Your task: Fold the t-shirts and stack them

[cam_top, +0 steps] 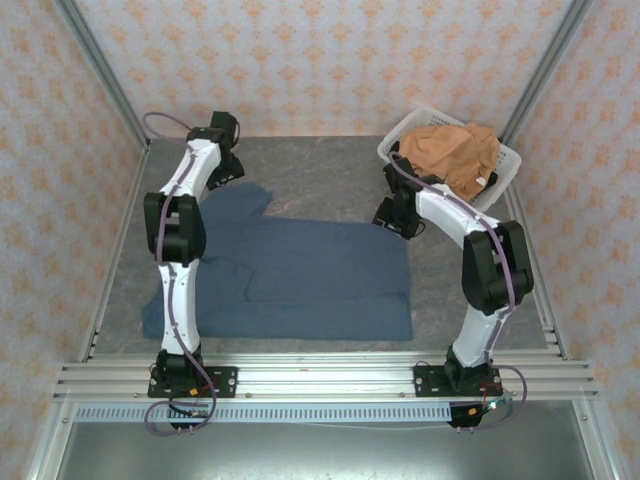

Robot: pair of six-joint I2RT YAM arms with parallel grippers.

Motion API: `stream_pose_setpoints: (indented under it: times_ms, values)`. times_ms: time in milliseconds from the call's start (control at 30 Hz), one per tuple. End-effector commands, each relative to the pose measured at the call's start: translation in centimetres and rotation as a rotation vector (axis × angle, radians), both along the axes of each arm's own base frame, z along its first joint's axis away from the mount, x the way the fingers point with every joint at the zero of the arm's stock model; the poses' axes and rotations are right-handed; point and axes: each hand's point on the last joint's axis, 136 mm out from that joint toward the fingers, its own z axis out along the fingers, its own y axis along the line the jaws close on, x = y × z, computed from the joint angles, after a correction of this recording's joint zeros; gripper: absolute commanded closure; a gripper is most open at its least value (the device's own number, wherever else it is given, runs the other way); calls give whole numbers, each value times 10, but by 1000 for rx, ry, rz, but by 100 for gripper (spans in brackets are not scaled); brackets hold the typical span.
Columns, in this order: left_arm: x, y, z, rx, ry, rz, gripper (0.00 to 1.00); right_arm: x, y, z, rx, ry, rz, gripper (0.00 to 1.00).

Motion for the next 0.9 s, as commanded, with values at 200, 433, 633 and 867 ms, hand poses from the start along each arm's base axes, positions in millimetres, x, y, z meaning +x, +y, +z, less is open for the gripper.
stream_pose_setpoints:
  times_ms: [200,433,633,867]
  values:
    - [30,-13,-21,30,1,-107,38,13,-13,-7,-34,37,1,42]
    - [7,-25,-61,48,141,-133,39,21,-25,-12,-88,41,-25,41]
    - [-12,-27,-83,35,231,-100,55,21,-37,-22,-152,46,-75,41]
    - [-6,-33,-58,-1,162,-78,99,34,-45,-30,-207,7,-88,42]
